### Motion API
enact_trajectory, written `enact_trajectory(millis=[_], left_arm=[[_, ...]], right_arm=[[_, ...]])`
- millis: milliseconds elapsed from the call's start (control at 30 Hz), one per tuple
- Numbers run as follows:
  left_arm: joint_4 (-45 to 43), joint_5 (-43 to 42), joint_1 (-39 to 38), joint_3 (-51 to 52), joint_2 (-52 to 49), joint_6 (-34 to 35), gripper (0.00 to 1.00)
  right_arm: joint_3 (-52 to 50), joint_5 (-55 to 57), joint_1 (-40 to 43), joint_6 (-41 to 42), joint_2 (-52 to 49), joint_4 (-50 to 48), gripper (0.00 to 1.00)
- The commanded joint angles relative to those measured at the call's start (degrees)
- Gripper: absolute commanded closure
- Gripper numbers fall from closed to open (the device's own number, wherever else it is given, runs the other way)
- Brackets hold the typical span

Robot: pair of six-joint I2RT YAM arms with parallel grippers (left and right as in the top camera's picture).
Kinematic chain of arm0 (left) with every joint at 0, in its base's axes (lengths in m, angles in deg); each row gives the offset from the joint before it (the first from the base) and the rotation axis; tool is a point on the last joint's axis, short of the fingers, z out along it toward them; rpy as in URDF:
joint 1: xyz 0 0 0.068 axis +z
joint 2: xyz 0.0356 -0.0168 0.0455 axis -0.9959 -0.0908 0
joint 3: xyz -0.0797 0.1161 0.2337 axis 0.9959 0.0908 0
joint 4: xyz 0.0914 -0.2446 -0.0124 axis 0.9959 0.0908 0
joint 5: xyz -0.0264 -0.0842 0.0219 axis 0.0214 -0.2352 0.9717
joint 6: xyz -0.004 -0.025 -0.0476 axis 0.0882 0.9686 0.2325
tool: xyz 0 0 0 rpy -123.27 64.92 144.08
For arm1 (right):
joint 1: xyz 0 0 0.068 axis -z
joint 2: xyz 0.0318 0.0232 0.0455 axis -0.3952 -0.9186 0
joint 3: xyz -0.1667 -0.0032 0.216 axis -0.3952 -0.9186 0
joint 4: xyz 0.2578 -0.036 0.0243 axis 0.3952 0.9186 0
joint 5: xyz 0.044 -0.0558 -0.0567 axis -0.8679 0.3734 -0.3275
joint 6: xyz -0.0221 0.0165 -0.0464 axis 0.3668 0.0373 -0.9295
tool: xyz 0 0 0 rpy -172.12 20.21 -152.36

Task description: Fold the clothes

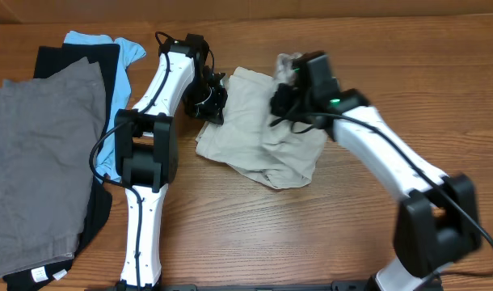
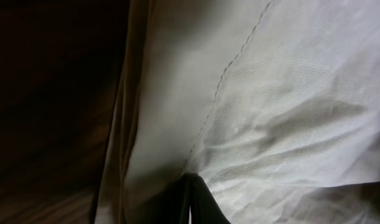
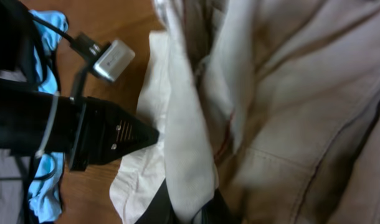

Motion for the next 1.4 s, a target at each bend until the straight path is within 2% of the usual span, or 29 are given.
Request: enact_trajectory(millis=[0,167,267,300,367,400,433,533,567,633,733,833,933,1033,1200,1300,1367], left_arm=[[-2.14,3.04,-0.70,0.26,-2.47,0.52,0.96],[-2.23,3.04,-0.74,0.26,-2.47,0.52,0.96],[-2.36,3.04,-0.74,0.26,-2.47,0.52,0.96],[-2.38,3.04,-0.74,0.26,-2.47,0.55,0.96],[-2.40,3.06,-0.74,0.26,-2.47,0.52,0.96],[-2.38,3.04,-0.68,0.26,-2.47,0.52,0.95],[-2.10,3.08,-0.37,0.07,-2.43,0.52,0.85],[0.63,3.08,1.22,-2.91,-2.38,0.50,0.64],[1.95,3.08,2.01,-4.70,-2.38,0.50,0.55],[4.90,3.23,3.93,-9.29,-2.38,0.46,0.45],[9.55,3.28,7.30,-17.79,-2.38,0.48,0.32],[14.32,3.19,11.65,-28.96,-2.38,0.59,0.24],[16.13,3.19,14.01,-34.75,-2.38,1.84,0.22],[16.83,2.99,15.58,-38.29,-2.38,2.71,0.23],[16.09,3.04,15.69,-38.84,-2.38,3.13,0.25],[15.21,3.10,14.97,-38.82,-2.38,3.10,0.28],[14.60,3.23,14.49,-38.82,-2.38,3.10,0.28]], right_arm=[[1.07,0.87,-2.49,5.46,-3.28,-4.66,0.96],[1.07,1.09,-5.99,8.15,-6.36,-13.60,0.96],[1.07,1.40,-7.06,9.73,-7.52,-15.82,0.96],[1.07,1.73,-7.34,9.70,-7.93,-16.72,0.90],[1.07,1.79,-7.54,9.70,-8.00,-17.55,0.49],[1.09,1.75,-7.54,9.68,-7.98,-17.84,0.34],[1.31,1.49,-7.54,9.64,-7.85,-17.77,0.18],[1.36,-0.68,-6.93,9.46,-6.95,-17.59,0.07],[1.36,-1.40,-6.51,9.46,-6.45,-17.33,0.05],[1.36,-2.62,-5.53,9.40,-5.05,-16.31,0.04],[1.36,-3.58,-3.78,8.57,-2.29,-11.85,0.04],[1.36,-4.59,-1.68,4.22,0.76,-2.75,0.07],[1.33,-5.60,-0.81,-1.36,1.25,3.85,0.16],[0.57,-4.24,-1.01,-6.12,0.63,8.46,0.35],[-1.11,-3.54,-1.38,-9.07,-2.12,10.80,0.79],[-1.11,-3.54,-1.36,-10.56,-4.57,13.03,0.93],[-1.11,-3.43,-1.36,-10.56,-6.49,15.10,0.96]])
